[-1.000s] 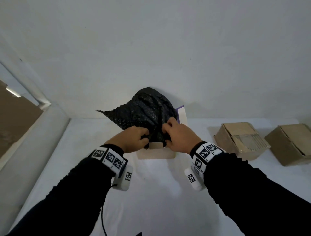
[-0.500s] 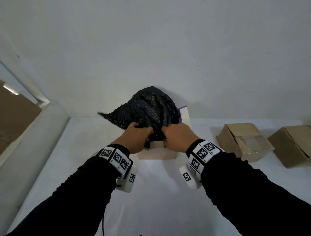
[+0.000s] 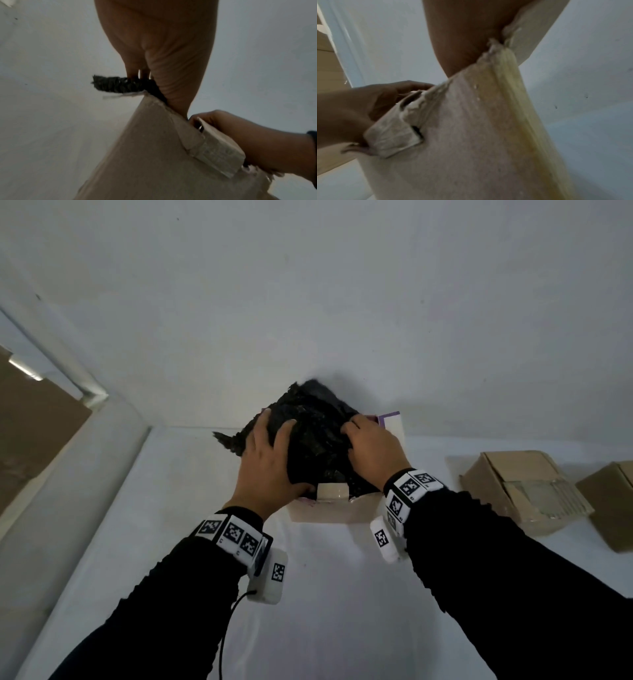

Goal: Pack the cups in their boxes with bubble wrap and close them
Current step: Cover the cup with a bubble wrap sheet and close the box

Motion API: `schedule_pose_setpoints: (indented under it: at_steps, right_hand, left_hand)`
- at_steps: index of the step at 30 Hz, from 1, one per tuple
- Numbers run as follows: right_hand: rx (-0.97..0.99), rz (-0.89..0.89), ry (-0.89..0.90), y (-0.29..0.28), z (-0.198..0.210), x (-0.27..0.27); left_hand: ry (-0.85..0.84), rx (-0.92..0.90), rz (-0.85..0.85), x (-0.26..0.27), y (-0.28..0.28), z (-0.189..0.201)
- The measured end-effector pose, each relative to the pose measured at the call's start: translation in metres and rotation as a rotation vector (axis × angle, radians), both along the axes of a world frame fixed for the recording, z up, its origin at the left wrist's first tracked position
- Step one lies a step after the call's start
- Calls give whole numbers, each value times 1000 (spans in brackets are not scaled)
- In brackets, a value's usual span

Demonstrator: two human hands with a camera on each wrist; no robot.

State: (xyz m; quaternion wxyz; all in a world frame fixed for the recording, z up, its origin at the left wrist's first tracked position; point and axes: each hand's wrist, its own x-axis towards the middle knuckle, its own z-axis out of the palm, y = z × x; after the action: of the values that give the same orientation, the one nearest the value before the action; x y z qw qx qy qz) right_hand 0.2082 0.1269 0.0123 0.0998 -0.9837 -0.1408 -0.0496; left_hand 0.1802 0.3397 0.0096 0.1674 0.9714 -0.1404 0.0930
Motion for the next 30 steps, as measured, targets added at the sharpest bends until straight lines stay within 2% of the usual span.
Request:
schedule_pose_setpoints:
  at_steps: [3,6,10,14,18,20,22,24,27,30]
  right_hand:
    - [-106,47,-5,-2,-4,-3]
    - [-196,45,1,-2,-8,-5]
    - [-193,10,-17,0,-15,0]
    - [-347,2,0,4,-20,5]
    - [-402,-9,11,8,-19,5]
    - [-380,8,29,6,-20,7]
    - [-379,10,0,2,-23,9]
    - [-383,-46,-41,0,-24,8]
    - [-359,-165,-99,1,-22,4]
    - [-348,-216,-174,0,-18,1]
  left_hand:
    - [78,-112,-133,7,-6,-5]
    - [158,-146,-253,15,-9,2]
    - [138,47,-336,26,-12,8]
    - [170,319,-355,37,-18,1]
    - [204,388,-398,43,-21,4]
    - [117,416,-357,40,-17,4]
    - [4,364,-192,34,-12,6]
    - [6,237,-79,30,-7,4]
    - [32,42,-120,24,-5,0]
    - [36,-20,-222,23,-7,0]
